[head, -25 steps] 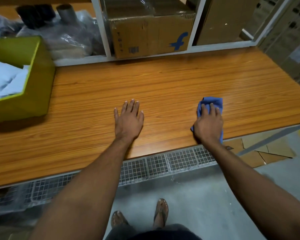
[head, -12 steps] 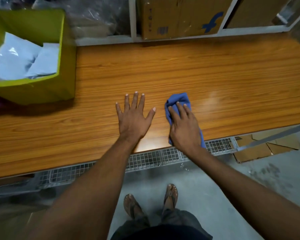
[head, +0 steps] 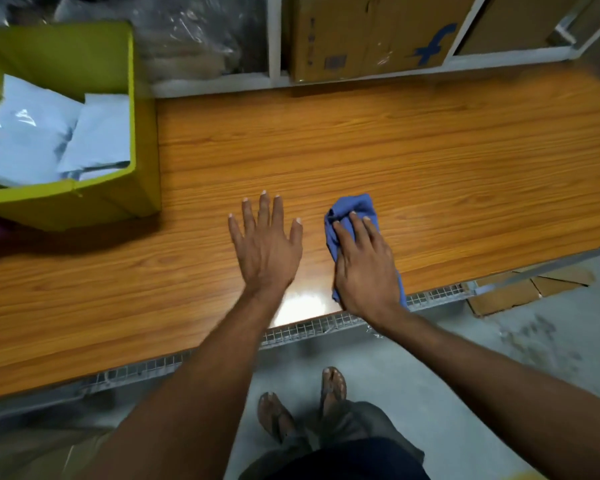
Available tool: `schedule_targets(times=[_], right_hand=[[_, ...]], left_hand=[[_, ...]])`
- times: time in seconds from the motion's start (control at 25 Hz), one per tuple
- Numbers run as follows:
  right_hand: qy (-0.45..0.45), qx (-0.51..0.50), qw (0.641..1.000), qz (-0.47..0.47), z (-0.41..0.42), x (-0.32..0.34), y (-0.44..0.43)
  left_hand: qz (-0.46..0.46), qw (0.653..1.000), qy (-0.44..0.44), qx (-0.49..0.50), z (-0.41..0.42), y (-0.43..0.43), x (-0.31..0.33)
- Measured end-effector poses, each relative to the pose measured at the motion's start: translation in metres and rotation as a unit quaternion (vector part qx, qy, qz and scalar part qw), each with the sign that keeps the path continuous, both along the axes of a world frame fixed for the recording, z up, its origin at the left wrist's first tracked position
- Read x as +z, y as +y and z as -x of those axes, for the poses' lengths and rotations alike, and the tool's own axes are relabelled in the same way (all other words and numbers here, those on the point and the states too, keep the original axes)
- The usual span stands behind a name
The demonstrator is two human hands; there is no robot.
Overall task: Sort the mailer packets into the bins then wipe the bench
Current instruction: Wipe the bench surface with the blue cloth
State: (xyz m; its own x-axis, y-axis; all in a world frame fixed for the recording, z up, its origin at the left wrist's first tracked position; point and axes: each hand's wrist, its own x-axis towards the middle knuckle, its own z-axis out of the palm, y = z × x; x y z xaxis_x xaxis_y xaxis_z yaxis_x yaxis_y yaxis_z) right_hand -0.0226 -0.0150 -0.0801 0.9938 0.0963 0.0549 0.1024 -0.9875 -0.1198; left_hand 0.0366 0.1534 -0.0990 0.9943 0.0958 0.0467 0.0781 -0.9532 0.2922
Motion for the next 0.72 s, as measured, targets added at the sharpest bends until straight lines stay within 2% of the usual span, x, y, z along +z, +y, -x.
schedule_targets(times=[0.16, 0.2, 0.28, 0.36, 0.48, 0.52, 0.64, 0.68, 0.72], right_hand=[[-0.017, -0.104, 0.994, 0.015, -0.07, -0.004, -0.016], [-0.025, -0.091, 0.995, 0.024, -0.073, -0.01, -0.011], [-0.021, 0.007, 0.998, 0.063, -0.066, -0.018, -0.007], [-0.032, 0.062, 0.995, 0.068, -0.093, -0.013, -0.015], [-0.047, -0.058, 0.997, 0.009, -0.16, -0.006, -0.002], [-0.046, -0.052, 0.998, 0.006, -0.164, -0.01, 0.009], [-0.036, 0.124, 0.99, 0.049, -0.153, -0.022, 0.02], [-0.033, 0.141, 0.988, 0.059, -0.167, -0.021, 0.014], [-0.034, 0.115, 0.991, 0.061, -0.189, -0.017, 0.014]], left_hand=[[-0.024, 0.999, 0.041, -0.024, -0.012, 0.019, 0.003], [-0.024, 0.999, 0.039, -0.019, -0.013, 0.016, 0.003], [-0.029, 0.999, 0.044, -0.012, -0.013, 0.015, 0.001], [-0.037, 0.998, 0.046, -0.016, -0.014, 0.017, 0.0], [-0.04, 0.998, 0.047, -0.024, -0.017, 0.017, 0.001], [-0.037, 0.998, 0.047, -0.021, -0.016, 0.017, 0.001], [-0.048, 0.998, 0.046, -0.014, -0.011, 0.015, 0.002], [-0.047, 0.998, 0.038, -0.009, -0.011, 0.015, 0.003], [-0.046, 0.999, 0.024, -0.008, -0.015, 0.018, 0.005]])
